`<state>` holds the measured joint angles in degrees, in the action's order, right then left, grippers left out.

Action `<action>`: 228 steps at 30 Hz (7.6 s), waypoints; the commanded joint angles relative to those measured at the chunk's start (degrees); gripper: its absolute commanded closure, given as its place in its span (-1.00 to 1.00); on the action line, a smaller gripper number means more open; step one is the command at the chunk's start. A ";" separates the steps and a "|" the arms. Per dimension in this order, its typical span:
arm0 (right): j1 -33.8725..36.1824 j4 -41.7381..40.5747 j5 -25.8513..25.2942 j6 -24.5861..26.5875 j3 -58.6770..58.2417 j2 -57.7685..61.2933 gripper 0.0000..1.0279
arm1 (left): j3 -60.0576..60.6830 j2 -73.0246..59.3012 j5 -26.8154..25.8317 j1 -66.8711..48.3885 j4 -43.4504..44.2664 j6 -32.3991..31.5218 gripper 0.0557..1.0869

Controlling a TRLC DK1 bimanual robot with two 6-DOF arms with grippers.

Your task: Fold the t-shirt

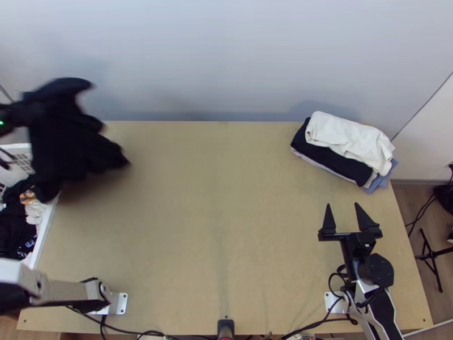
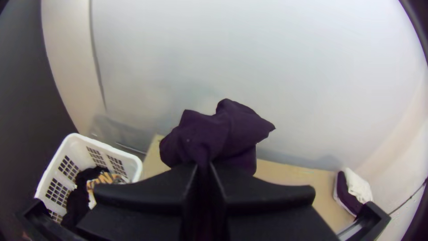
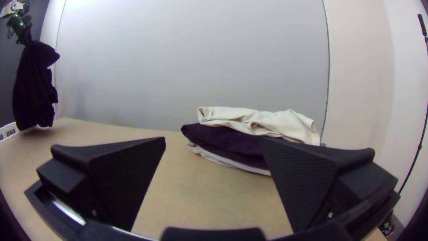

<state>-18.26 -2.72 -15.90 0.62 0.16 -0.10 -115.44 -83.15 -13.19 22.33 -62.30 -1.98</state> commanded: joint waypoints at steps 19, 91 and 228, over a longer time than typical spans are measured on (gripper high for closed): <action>-0.02 0.00 -0.01 -0.01 0.01 0.01 -0.93 | 15.51 -3.68 22.07 -69.08 13.17 -16.39 0.93; -0.02 0.00 -0.01 -0.01 0.01 0.01 -0.93 | 74.92 16.01 12.84 -7.12 54.13 -5.23 0.93; -0.02 0.00 -0.01 -0.01 0.01 0.01 -0.93 | 72.20 37.19 29.01 -39.55 -10.82 11.38 0.92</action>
<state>-18.26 -2.72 -15.90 0.62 0.16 -0.10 -44.42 -49.74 19.88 -16.38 -71.72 7.77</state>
